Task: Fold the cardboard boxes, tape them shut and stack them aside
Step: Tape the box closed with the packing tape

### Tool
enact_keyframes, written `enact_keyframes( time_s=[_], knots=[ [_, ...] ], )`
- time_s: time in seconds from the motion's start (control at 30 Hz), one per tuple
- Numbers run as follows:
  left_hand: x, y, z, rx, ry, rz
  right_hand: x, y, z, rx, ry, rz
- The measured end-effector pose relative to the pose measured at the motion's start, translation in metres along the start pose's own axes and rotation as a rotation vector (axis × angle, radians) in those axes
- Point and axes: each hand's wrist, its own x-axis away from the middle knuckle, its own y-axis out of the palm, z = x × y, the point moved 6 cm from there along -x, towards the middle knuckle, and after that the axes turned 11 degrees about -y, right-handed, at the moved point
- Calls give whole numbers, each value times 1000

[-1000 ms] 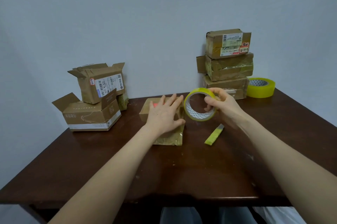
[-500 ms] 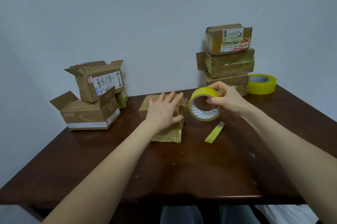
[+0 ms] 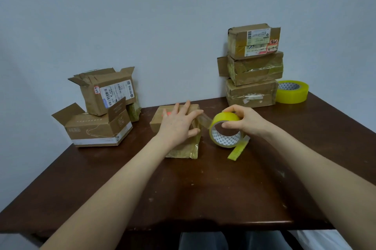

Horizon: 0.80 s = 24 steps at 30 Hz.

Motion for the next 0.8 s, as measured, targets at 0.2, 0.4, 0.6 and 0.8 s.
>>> enact_keyframes(
  time_s=[0.2,0.4,0.6,0.8],
  knots=[
    [-6,0,-7,37,19,-8,-2,7,3,37,-29,-11],
    [-19,0,-10,42,-1,-63,-12,11,9,30,-4,36],
    [-34,1,-4,28,-25,-110,-32,16,10,186,7,40],
    [-24,5,-4,29,-45,-79,-38,18,8,230,24,-10]
  ],
)
